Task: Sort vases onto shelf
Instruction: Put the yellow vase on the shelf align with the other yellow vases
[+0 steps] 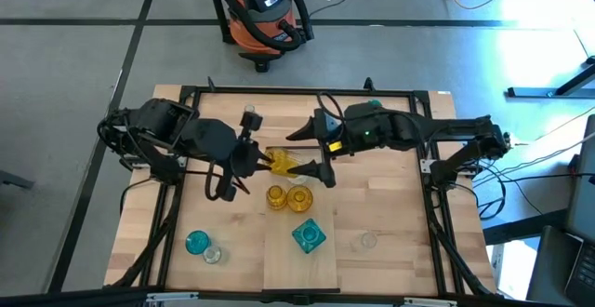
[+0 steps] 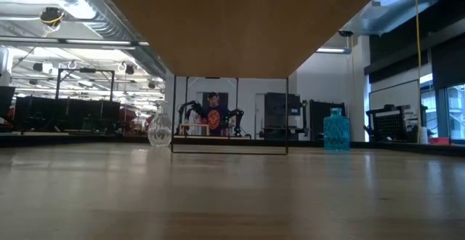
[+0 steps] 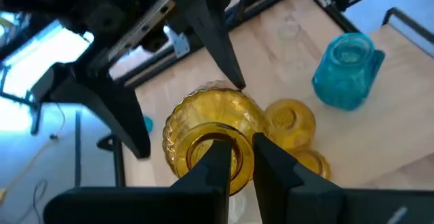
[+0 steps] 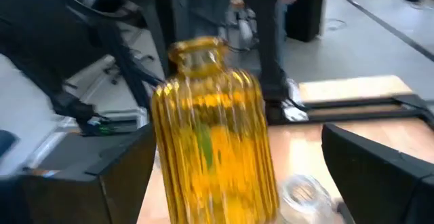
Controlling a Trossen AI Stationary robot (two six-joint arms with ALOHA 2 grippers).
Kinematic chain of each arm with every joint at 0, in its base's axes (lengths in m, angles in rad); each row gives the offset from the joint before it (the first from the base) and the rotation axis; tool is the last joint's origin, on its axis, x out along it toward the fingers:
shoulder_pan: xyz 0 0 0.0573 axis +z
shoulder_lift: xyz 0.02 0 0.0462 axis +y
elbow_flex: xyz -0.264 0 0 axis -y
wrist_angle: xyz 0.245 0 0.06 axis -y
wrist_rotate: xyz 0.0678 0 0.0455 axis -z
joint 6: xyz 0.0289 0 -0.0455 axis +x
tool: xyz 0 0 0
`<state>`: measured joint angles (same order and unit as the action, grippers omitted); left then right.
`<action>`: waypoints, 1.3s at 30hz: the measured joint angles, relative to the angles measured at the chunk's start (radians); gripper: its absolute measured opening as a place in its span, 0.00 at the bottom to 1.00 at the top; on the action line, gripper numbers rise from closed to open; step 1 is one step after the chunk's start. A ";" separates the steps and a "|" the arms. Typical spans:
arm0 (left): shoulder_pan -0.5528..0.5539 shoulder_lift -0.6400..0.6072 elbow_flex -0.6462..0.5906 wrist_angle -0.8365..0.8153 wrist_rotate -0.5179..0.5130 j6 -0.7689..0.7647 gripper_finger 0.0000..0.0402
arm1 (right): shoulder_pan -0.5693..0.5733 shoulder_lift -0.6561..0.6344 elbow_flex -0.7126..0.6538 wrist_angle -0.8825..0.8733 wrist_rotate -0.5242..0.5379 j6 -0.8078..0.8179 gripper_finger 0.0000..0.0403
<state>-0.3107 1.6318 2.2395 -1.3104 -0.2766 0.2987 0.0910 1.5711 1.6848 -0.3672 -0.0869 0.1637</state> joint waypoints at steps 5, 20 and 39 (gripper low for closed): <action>0.003 0.010 0.000 0.042 0.007 0.069 0.08 | -0.007 0.012 0.008 0.032 -0.073 0.003 0.93; 0.018 0.081 0.000 0.092 0.025 0.171 0.08 | -0.006 0.035 0.006 -0.115 -0.154 -0.007 0.72; -0.008 -0.002 0.002 0.236 -0.106 0.037 0.23 | 0.017 -0.036 -0.024 -0.099 0.064 -0.035 0.59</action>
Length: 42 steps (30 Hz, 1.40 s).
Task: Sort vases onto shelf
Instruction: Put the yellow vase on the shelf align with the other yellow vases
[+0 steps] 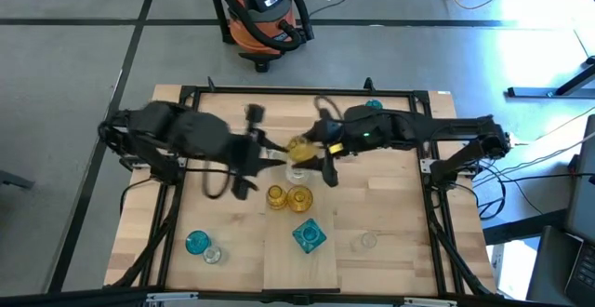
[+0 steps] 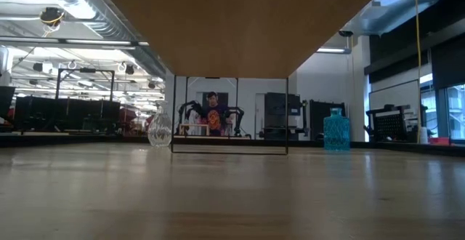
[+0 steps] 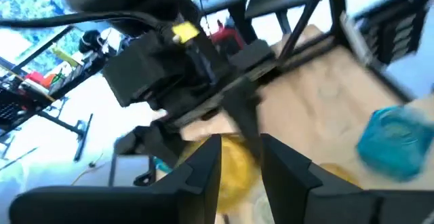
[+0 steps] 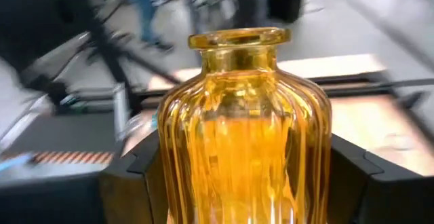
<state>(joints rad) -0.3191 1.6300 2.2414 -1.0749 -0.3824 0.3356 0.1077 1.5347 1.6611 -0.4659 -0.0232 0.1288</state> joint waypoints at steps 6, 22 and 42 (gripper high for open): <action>-0.004 -0.091 0.001 0.096 -0.021 -0.089 0.24 | 0.089 -0.214 -0.282 0.280 0.182 0.091 0.59; 0.094 -0.153 -0.001 -0.048 -0.174 -0.220 0.22 | 0.375 -0.382 -1.081 1.346 0.480 0.125 0.59; 0.153 -0.152 -0.001 -0.061 -0.129 -0.284 0.10 | 0.371 -0.077 -1.158 1.525 0.419 0.004 0.59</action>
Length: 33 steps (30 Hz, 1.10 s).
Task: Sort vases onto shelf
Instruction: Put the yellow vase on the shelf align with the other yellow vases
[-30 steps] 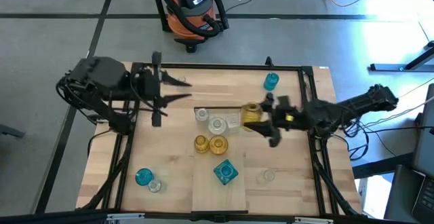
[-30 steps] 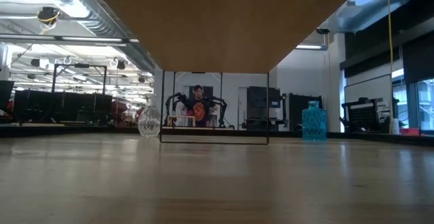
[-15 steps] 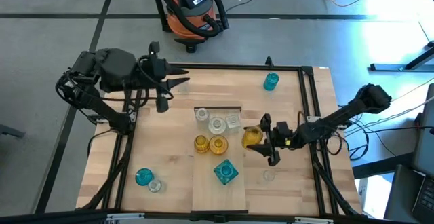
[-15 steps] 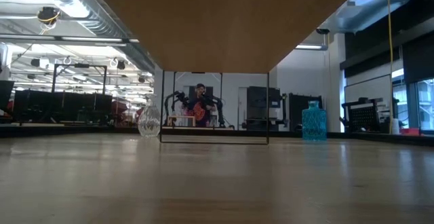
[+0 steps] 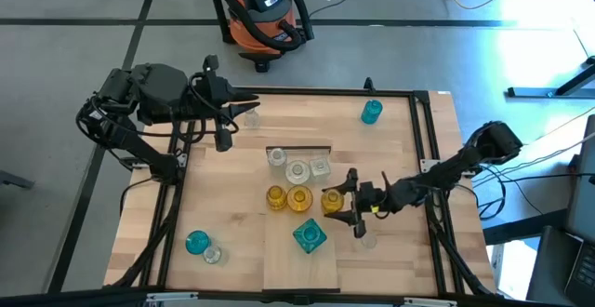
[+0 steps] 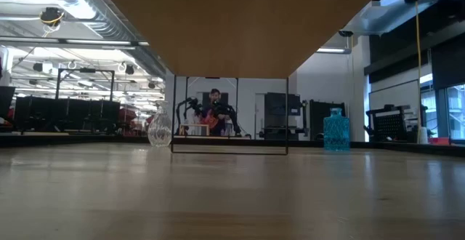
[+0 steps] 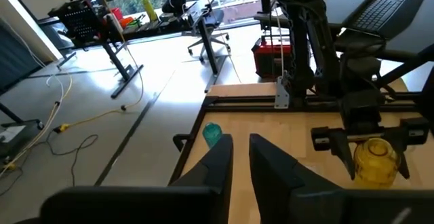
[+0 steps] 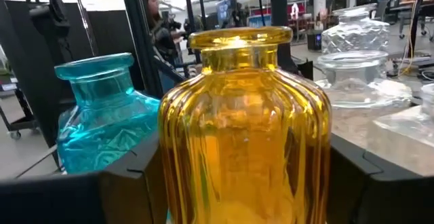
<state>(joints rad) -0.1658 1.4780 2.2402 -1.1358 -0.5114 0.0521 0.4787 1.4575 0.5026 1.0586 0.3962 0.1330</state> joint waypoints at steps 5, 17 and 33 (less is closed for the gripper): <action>0.000 0.000 0.000 0.000 -0.001 0.000 0.09 | -0.034 0.014 0.000 0.012 -0.036 0.002 0.59; 0.000 0.000 0.000 0.000 0.000 -0.001 0.09 | -0.068 0.014 0.000 -0.044 -0.089 0.029 0.59; 0.000 0.001 0.000 0.000 0.000 0.010 0.09 | -0.068 0.014 0.000 -0.070 -0.101 0.053 0.59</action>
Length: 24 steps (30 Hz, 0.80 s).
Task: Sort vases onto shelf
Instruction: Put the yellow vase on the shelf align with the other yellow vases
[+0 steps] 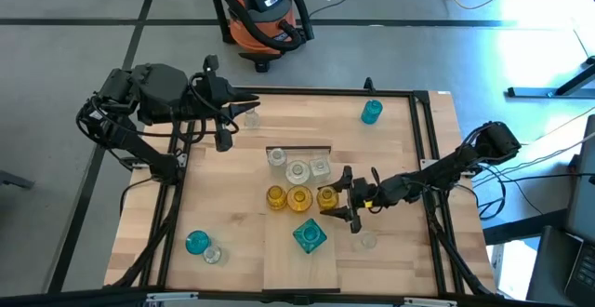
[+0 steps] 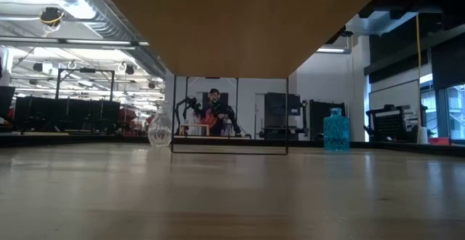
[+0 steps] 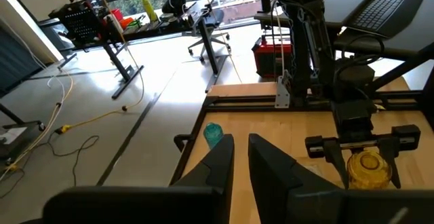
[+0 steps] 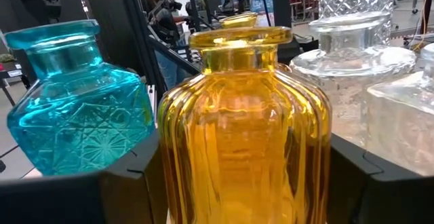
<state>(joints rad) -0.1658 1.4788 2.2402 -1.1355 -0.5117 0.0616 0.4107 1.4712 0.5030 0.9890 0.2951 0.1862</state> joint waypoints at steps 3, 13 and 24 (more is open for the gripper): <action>0.000 0.000 0.000 0.000 0.000 0.000 0.09 | 0.000 0.000 0.000 -0.004 0.000 0.000 0.59; 0.000 0.000 0.000 0.000 0.000 0.001 0.09 | -0.023 0.003 0.055 -0.122 -0.027 -0.007 0.59; 0.000 0.000 0.000 -0.001 0.001 0.001 0.09 | -0.065 0.037 0.093 -0.151 -0.114 0.027 0.59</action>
<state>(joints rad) -0.1658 1.4792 2.2402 -1.1362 -0.5106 0.0628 0.3458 1.5082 0.5957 0.8376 0.1809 0.2134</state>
